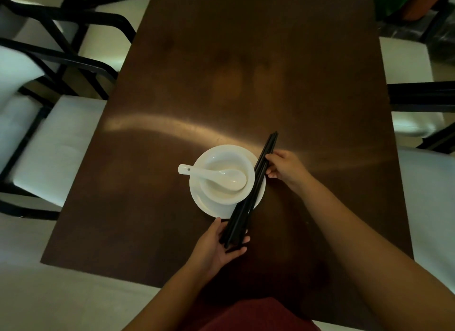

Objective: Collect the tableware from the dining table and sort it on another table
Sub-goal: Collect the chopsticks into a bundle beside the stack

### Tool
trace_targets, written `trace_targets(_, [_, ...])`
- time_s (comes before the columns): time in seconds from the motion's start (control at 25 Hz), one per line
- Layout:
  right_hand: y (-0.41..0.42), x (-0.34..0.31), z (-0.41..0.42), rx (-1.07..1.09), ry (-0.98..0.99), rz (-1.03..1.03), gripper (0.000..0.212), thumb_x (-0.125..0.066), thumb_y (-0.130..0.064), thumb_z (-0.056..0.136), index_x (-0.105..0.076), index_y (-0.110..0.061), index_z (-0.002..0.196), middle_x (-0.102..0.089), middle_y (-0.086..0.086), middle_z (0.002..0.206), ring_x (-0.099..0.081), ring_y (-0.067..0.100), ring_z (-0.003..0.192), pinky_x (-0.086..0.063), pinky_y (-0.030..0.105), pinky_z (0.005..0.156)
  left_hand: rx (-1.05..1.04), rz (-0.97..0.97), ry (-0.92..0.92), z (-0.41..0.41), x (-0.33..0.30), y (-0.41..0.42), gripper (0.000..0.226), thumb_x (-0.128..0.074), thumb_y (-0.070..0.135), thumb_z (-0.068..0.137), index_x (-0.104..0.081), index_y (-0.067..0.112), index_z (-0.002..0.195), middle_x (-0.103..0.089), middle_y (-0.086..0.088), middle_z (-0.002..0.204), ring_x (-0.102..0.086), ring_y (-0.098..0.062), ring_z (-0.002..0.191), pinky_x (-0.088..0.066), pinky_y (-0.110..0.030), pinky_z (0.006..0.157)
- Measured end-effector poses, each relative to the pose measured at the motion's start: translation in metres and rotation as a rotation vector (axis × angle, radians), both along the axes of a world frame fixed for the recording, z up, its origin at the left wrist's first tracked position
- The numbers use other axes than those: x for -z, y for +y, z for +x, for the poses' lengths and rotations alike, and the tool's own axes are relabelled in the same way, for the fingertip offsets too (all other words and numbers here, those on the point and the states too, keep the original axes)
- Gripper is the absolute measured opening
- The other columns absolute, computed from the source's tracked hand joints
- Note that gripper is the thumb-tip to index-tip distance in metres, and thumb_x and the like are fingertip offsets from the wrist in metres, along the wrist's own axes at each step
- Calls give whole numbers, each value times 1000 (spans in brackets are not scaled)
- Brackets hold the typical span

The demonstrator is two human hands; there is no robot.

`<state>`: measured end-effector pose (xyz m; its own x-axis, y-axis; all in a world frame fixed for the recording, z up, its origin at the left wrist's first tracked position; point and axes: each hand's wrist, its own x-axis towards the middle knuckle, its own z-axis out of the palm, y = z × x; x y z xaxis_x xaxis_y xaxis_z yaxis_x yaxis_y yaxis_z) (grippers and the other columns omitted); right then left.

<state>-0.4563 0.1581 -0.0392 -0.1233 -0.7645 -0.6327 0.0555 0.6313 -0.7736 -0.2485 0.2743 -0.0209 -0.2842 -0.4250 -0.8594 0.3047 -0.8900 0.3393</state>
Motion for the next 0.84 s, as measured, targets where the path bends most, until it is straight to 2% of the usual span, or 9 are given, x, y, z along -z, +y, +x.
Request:
trace_targets(0.24, [15, 2, 1, 76, -68, 0, 20, -47, -10, 94, -58, 2, 107, -59, 8, 69, -52, 13, 53, -48, 16, 47, -57, 35, -17, -6, 2, -3, 41, -33, 36, 98, -56, 3, 110, -64, -21, 105, -68, -28, 87, -58, -36, 67])
trace_targets(0.36, [19, 0, 3, 73, -59, 5, 22, -49, -15, 94, -60, 1, 104, -58, 7, 70, -51, 14, 54, -48, 19, 51, -43, 18, -35, -4, 5, -5, 41, -32, 33, 99, -54, 1, 112, -62, -22, 111, -67, -29, 92, -58, -38, 73])
trace_targets(0.48, [27, -3, 4, 32, 5, 17, 22, -49, -20, 94, -61, -5, 104, -59, 4, 75, -54, 12, 57, -49, 21, 55, 56, -18, -112, 6, 9, -5, 44, -30, 34, 99, -57, 0, 109, -62, -21, 111, -64, -31, 101, -53, -39, 81])
trace_targets(0.56, [39, -5, 4, 17, 56, 39, 20, -48, -22, 94, -60, -9, 103, -61, 3, 81, -57, 12, 61, -50, 22, 57, 173, -22, -220, 18, 7, -7, 44, -30, 36, 99, -59, 3, 102, -64, -19, 105, -64, -29, 97, -53, -36, 76])
trace_targets(0.68, [63, -6, 5, 4, 26, 89, 20, -48, -21, 94, -58, -12, 109, -63, 3, 86, -64, 14, 66, -54, 20, 56, 203, -79, -509, 49, -2, -24, 40, -33, 34, 99, -60, 6, 87, -64, -14, 84, -65, -23, 71, -53, -28, 57])
trace_targets(0.76, [75, -7, 10, 1, -27, 130, 22, -49, -18, 94, -55, -12, 114, -65, 5, 89, -67, 15, 69, -56, 18, 54, 133, -196, -655, 70, -9, -49, 30, -39, 29, 97, -59, 8, 88, -60, -10, 82, -62, -21, 68, -52, -28, 59])
trace_targets(0.84, [78, -8, 18, 11, -72, 149, 28, -51, -16, 93, -53, -10, 120, -66, 8, 93, -68, 17, 72, -57, 19, 55, 200, -338, -707, 79, -13, -81, 23, -42, 25, 97, -57, 10, 105, -61, -7, 94, -62, -20, 80, -53, -30, 71])
